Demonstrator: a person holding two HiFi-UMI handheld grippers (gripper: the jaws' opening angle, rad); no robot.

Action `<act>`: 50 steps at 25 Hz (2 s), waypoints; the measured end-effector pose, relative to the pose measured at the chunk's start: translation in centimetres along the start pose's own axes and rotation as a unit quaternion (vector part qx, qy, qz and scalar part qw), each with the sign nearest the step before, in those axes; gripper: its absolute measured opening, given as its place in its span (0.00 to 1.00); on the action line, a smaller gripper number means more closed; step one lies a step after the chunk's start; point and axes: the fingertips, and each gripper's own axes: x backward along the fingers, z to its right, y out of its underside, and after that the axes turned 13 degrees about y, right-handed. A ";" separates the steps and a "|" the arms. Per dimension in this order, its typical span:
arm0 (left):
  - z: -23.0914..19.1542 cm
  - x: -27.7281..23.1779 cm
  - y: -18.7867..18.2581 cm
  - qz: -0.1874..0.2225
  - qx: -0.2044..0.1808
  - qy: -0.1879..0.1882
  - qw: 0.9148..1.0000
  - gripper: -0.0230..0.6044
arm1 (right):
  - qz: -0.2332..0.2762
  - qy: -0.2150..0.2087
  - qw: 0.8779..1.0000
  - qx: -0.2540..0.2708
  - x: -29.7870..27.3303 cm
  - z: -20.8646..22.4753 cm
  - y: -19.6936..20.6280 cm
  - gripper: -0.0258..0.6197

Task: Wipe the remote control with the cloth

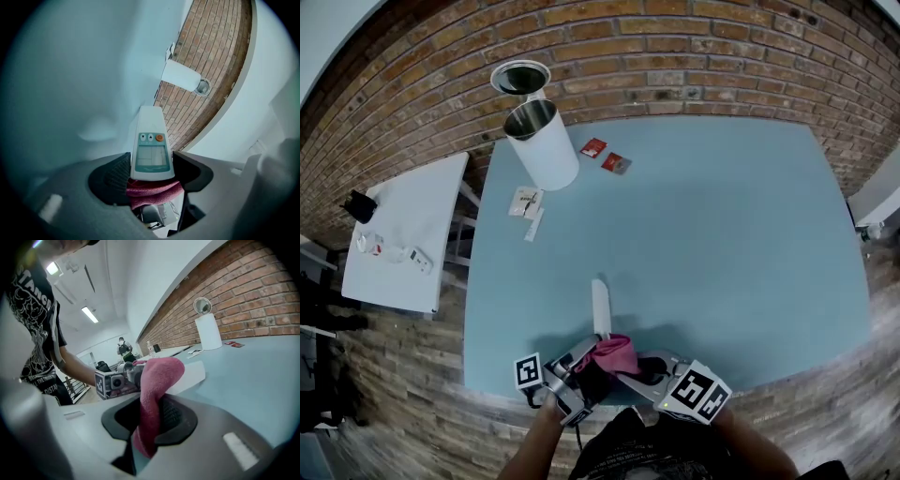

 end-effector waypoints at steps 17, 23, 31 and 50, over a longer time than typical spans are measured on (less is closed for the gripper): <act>-1.8 2.3 -1.2 -0.152 -0.313 -0.302 0.887 0.49 | 0.121 0.101 0.972 -0.175 3.8 8.7 -4.3 0.16; -1.8 2.3 -2.2 -0.204 -0.465 -0.408 0.759 0.49 | 0.114 0.129 0.973 -0.152 3.9 9.2 -3.9 0.16; -3.0 2.7 -3.1 -0.250 -0.550 -0.481 0.635 0.49 | 0.069 0.190 0.968 -0.146 3.3 10.3 -1.9 0.16; -2.1 3.6 -4.1 -0.277 -0.681 -0.451 0.507 0.50 | 0.076 0.244 0.958 -0.132 4.7 6.9 -2.3 0.16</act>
